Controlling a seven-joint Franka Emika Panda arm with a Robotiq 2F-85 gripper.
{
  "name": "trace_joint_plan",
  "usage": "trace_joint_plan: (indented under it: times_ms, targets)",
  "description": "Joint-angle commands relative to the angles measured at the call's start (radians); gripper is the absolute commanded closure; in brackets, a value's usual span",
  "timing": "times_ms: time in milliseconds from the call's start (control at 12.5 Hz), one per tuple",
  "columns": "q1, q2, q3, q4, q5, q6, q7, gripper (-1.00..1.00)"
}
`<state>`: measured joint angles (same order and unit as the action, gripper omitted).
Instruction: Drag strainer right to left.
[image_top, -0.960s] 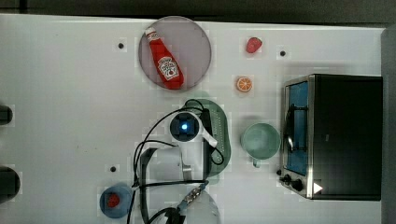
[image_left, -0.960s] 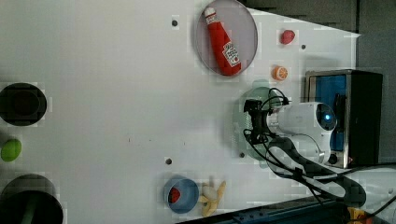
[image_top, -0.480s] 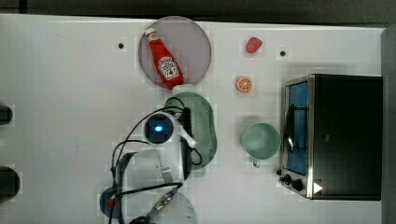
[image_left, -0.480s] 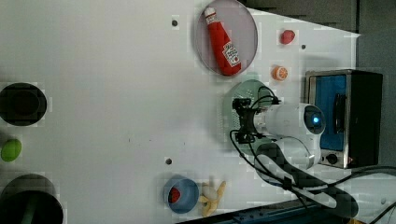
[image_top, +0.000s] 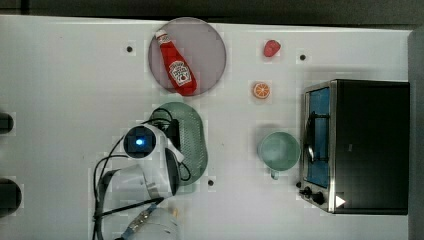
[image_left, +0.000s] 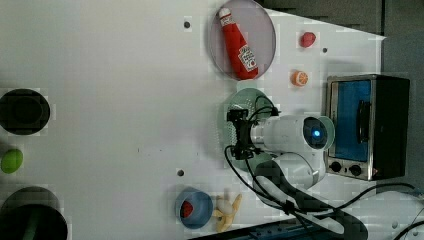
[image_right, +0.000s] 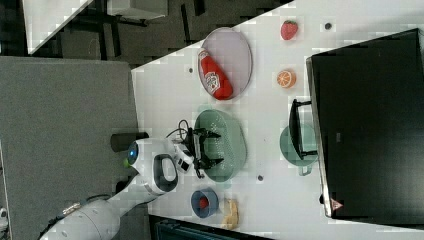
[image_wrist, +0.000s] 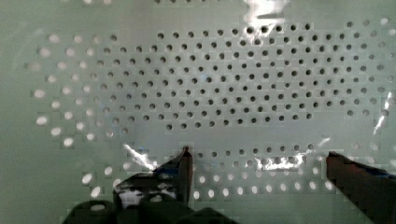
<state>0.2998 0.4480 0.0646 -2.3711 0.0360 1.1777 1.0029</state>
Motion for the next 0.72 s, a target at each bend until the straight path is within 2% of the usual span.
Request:
trace_joint_plan:
  times_ms: [80,720]
  targets:
    - [0.061,0.030,0.006,0.085,0.049,-0.008,0.066,-1.00]
    - [0.185,0.068,0.005,0.188,0.075,-0.076,0.175,-1.00]
